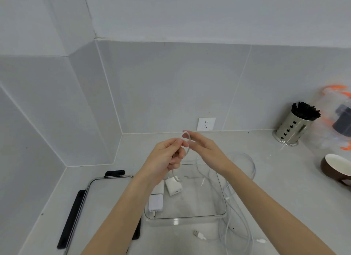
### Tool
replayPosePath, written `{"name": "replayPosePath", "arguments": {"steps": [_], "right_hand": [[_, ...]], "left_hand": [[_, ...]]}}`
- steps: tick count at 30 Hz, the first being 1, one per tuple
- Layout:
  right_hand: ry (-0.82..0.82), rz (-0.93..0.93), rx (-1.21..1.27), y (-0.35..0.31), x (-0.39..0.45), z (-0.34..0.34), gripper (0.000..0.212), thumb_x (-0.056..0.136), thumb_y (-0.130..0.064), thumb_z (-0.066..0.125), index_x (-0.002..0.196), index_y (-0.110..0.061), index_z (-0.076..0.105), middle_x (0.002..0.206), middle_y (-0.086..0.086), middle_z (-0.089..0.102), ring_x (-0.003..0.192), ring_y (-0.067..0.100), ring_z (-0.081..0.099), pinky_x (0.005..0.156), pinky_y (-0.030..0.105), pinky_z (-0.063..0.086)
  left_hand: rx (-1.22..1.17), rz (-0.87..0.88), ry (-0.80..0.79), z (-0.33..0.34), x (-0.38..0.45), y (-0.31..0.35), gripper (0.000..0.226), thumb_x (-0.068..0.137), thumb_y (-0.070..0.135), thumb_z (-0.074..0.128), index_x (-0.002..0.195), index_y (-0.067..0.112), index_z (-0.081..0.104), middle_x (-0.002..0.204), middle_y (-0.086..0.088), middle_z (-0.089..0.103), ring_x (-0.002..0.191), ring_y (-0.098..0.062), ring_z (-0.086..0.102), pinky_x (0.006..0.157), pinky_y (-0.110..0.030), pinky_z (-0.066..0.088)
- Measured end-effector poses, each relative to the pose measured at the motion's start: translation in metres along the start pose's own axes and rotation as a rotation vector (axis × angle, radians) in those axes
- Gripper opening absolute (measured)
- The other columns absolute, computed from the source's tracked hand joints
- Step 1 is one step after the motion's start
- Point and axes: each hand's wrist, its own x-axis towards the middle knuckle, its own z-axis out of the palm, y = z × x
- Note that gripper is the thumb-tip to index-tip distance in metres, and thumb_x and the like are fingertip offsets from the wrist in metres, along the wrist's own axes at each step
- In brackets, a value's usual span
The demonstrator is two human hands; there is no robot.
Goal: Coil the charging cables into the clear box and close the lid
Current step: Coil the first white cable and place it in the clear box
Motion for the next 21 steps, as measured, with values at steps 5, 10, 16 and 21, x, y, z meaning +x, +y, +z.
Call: {"name": "replayPosePath", "arguments": {"steps": [5,10,16,21], "right_hand": [[0.295,-0.075,0.181,-0.002,0.015,0.003,0.013,0.092,-0.014,0.054,0.090,-0.011,0.066,0.072,0.001,0.065,0.070,0.001,0.062,0.074,0.007,0.045],[0.423,-0.017,0.229,0.008,0.023,-0.005,0.016,0.094,-0.018,0.050,0.087,-0.020,0.064,0.067,0.005,0.055,0.052,0.015,0.054,0.053,0.022,0.050],[0.087,0.029,-0.010,0.035,-0.004,0.039,0.023,0.100,-0.020,0.035,0.097,-0.022,0.058,0.061,0.005,0.056,0.053,0.018,0.051,0.059,0.029,0.044],[-0.207,0.011,-0.313,0.019,-0.041,0.055,0.031,0.100,-0.030,0.029,0.124,-0.026,0.049,0.066,-0.004,0.055,0.061,0.013,0.050,0.067,0.026,0.045]], "left_hand": [[-0.023,-0.017,-0.004,0.000,-0.006,-0.014,0.032,0.097,0.023,0.040,0.074,0.009,0.058,0.044,0.005,0.046,0.036,-0.006,0.031,0.039,-0.015,0.027],[-0.102,0.004,-0.126,0.006,-0.021,-0.021,0.030,0.098,0.016,0.031,0.081,0.006,0.054,0.049,0.004,0.043,0.043,-0.011,0.038,0.047,-0.020,0.040],[-0.197,0.215,-0.095,0.012,0.002,0.023,0.031,0.100,0.017,0.027,0.076,0.012,0.046,0.049,0.008,0.041,0.040,-0.005,0.033,0.050,-0.018,0.031],[-0.136,0.252,0.049,-0.008,0.031,0.017,0.032,0.101,0.017,0.027,0.075,0.014,0.046,0.048,0.009,0.046,0.042,-0.006,0.036,0.051,-0.019,0.031]]}}
